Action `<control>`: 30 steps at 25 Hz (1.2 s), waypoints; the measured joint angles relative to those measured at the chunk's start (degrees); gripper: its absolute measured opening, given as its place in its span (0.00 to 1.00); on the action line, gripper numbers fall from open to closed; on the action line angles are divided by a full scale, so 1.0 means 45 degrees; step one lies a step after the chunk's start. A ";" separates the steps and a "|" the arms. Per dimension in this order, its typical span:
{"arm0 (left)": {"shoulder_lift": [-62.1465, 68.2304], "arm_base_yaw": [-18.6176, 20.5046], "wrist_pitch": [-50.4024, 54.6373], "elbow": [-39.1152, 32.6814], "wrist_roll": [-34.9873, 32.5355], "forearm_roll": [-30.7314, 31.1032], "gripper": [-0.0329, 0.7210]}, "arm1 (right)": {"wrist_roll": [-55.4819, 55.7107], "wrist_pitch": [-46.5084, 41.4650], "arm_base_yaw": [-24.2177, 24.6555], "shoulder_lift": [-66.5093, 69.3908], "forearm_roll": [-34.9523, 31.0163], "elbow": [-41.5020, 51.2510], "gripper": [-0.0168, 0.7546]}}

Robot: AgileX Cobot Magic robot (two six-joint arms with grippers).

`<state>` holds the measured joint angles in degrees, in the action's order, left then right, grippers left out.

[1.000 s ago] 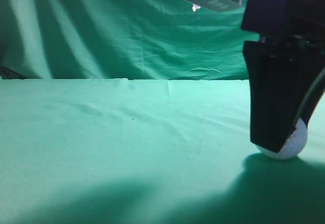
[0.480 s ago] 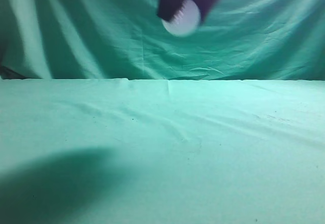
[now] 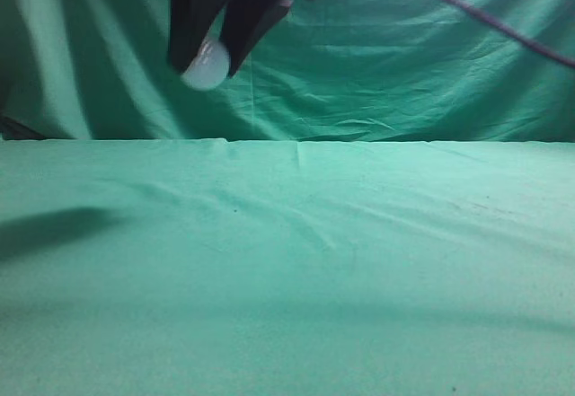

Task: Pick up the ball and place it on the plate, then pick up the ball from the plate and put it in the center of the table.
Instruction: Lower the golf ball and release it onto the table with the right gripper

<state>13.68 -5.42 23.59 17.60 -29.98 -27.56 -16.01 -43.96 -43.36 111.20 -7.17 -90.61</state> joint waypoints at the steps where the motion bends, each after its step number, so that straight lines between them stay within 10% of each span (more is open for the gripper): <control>1: -0.0030 0.0000 0.0000 0.0000 0.0000 0.0000 0.04 | 0.0000 0.0030 -0.0026 0.0410 0.0000 -0.0333 0.44; 16: -0.0038 0.0000 0.0000 0.0000 0.0000 0.0000 0.04 | -0.0023 0.0711 -0.0259 0.3803 0.0000 -0.2699 0.44; 20: -0.0038 0.0000 0.0000 0.0000 0.0000 0.0000 0.04 | 0.0038 0.0711 -0.0259 0.3824 0.0000 -0.2699 0.71; 24: -0.0038 0.0000 0.0000 0.0000 -0.0009 0.0352 0.04 | 0.0912 0.0012 -0.0259 0.3435 0.0024 -0.3071 0.71; 30: -0.0038 0.0000 0.0000 0.0000 -0.0009 0.0557 0.04 | 0.1302 -0.3574 -0.0259 0.1650 0.0803 -0.4733 0.14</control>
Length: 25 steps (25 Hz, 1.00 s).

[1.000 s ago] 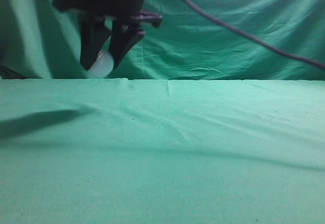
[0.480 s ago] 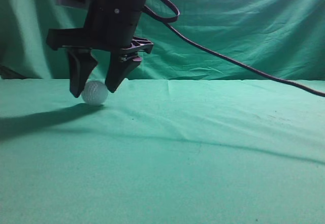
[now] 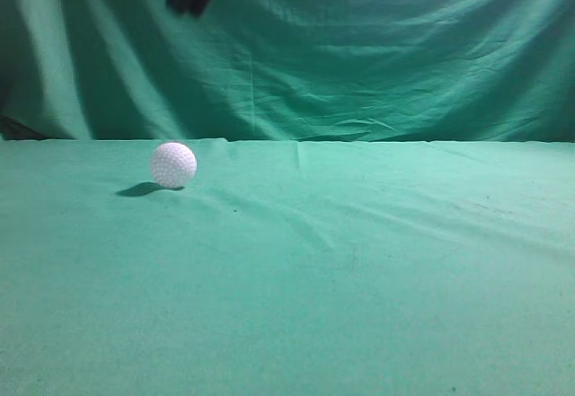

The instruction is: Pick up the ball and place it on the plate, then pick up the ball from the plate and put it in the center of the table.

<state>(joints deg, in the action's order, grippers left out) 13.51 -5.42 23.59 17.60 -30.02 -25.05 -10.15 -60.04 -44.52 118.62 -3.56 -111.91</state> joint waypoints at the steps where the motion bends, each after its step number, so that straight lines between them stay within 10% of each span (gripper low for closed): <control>1: 0.0000 0.0000 0.0000 0.0000 0.0000 0.0022 0.04 | 0.0033 -0.0492 0.0000 -0.0404 0.0153 -0.0126 0.09; 13: 0.0000 0.0000 0.0000 0.0000 -0.0020 0.0068 0.04 | 0.0762 -0.2637 0.0000 -0.5017 0.0916 0.0237 0.02; 25: 0.0000 0.0000 0.0000 0.0000 -0.0020 0.0068 0.04 | 0.1215 0.0064 0.0000 -1.0858 -0.0209 0.7606 0.02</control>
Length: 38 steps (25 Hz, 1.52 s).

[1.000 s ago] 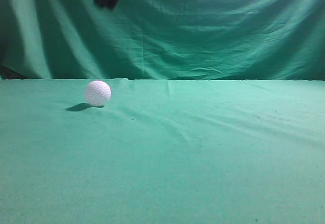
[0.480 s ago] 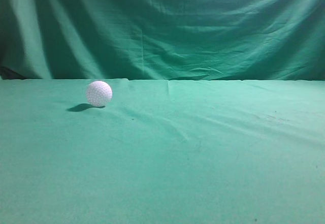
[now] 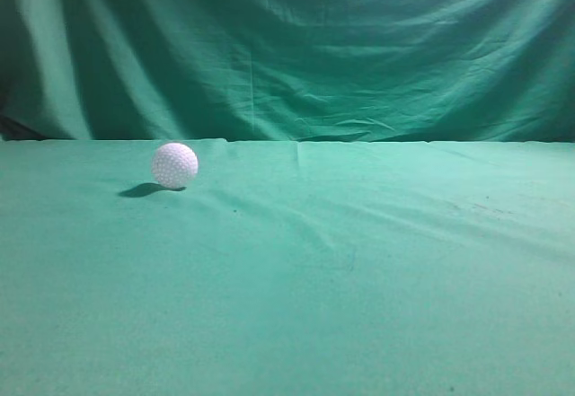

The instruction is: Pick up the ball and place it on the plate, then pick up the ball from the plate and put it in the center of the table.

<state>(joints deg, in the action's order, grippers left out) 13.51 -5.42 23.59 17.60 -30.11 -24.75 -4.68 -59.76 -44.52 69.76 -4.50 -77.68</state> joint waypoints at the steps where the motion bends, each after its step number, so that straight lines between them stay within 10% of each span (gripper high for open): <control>1: 0.0000 0.0000 0.0000 0.0000 0.0000 0.0000 0.04 | 0.0000 0.0496 0.0000 -0.0433 -0.0163 0.0589 0.02; 9: 0.0000 0.0000 0.0000 0.0000 0.0000 0.0000 0.04 | -0.0118 0.3007 0.0000 -0.3710 -0.1093 0.4514 0.02; 24: 0.0000 0.0000 0.0000 0.0000 0.0000 0.0000 0.04 | -0.0143 0.2624 0.0034 -0.5756 0.0747 0.5161 0.08; 38: 0.0000 0.0000 0.0000 0.0000 0.0000 0.0000 0.04 | -0.0194 0.8881 0.5411 -1.0486 0.0610 1.2190 0.08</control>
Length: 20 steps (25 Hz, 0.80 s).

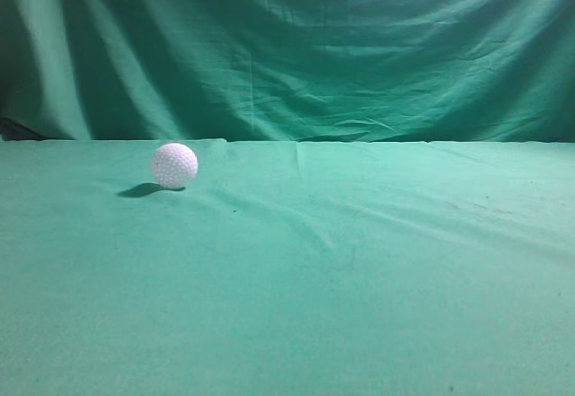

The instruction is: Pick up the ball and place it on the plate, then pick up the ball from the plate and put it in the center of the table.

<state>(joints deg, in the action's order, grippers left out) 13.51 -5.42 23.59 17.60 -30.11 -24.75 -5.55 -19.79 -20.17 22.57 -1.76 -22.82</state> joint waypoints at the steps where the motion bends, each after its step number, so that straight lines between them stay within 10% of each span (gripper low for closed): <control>1: 0.0000 0.0000 0.0000 0.0000 0.0000 0.0000 0.04 | 0.0000 0.0022 0.0174 -0.0291 -0.0054 0.0198 0.08; 20: 0.0000 0.0000 0.0000 0.0000 0.0000 0.0000 0.04 | 0.0000 0.0740 0.3321 -0.4856 -0.0060 0.3520 0.08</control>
<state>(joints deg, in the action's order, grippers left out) 13.51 -5.42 23.59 17.60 -30.11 -24.75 -5.55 -16.46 -5.23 0.72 -2.03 -6.98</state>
